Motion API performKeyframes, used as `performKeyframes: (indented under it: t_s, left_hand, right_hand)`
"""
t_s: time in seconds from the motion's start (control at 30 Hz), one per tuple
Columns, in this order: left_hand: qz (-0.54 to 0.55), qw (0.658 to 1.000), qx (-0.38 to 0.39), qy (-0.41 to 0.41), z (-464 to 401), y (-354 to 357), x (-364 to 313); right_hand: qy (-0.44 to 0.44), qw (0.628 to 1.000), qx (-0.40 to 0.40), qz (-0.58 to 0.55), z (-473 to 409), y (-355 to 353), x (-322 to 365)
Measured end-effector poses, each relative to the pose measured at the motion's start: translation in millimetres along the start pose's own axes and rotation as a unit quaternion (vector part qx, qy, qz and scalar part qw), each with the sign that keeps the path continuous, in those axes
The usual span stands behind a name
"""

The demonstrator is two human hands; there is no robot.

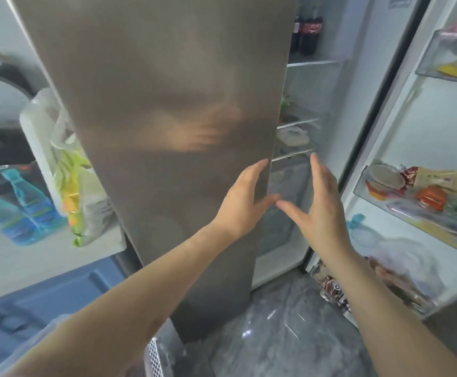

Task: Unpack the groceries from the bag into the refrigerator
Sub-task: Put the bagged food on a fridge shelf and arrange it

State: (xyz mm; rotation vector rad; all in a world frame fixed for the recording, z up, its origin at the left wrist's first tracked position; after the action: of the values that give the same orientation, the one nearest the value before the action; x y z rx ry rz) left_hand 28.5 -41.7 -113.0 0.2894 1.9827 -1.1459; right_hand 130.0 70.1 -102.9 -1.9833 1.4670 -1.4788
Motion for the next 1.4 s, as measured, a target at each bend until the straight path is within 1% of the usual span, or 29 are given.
performKeyframes:
  t_s: [0.1,0.2,0.3,0.43,0.53,0.67,0.77,0.93,1.07,1.23,1.4]
  left_hand:
    - [-0.018,1.000,0.016,-0.009,61.0,-19.8,25.6]
    - [-0.031,0.999,0.018,-0.032,122.8,-41.1,52.9]
    - [-0.051,0.995,0.013,-0.080,190.4,-66.3,88.4]
    - [-0.076,0.983,-0.015,-0.164,293.1,-105.2,135.8]
    - [-0.091,0.974,-0.019,-0.209,361.0,-125.8,156.9]
    - [-0.116,0.960,0.005,-0.256,432.9,-143.3,176.8]
    - [-0.124,0.950,0.007,-0.288,471.3,-156.2,186.5]
    - [-0.107,0.937,0.007,-0.333,507.7,-174.7,208.4]
    - [-0.094,0.932,0.011,-0.349,517.0,-180.5,228.9]
    - [-0.084,0.930,0.065,-0.351,505.8,-163.6,266.0]
    - [-0.090,0.926,0.146,-0.336,473.2,-135.3,299.0]
  right_hand:
    - [0.015,1.000,0.025,0.000,34.1,34.4,35.6]
    - [0.027,0.997,0.067,-0.012,64.9,72.4,71.1]
    - [0.023,0.993,0.117,-0.017,100.9,119.2,111.8]
    - [-0.005,0.987,0.160,-0.026,163.3,181.2,172.9]
    - [-0.029,0.980,0.190,-0.051,211.6,220.9,213.2]
    - [-0.025,0.974,0.216,-0.059,260.2,256.8,254.3]
    - [-0.044,0.969,0.235,-0.060,281.0,272.9,275.8]
    - [-0.021,0.966,0.253,-0.057,293.8,296.4,284.0]
    - [-0.002,0.961,0.270,-0.056,292.2,330.1,282.3]
    - [0.033,0.951,0.306,-0.026,292.7,381.0,273.7]
    - [0.071,0.940,0.334,-0.020,290.7,418.5,266.0]
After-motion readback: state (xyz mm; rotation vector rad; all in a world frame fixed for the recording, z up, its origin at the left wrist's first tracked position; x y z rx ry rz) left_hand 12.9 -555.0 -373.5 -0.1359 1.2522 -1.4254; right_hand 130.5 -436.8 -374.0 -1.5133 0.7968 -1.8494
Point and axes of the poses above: each hand's wrist, its own z-axis away from the middle knuckle, its own y-axis out of the palm, x = y × z, the point moved 8 cm from there along -z, towards the middle knuckle, and after that the axes turned 13 degrees about x, right-handed, at the moved point
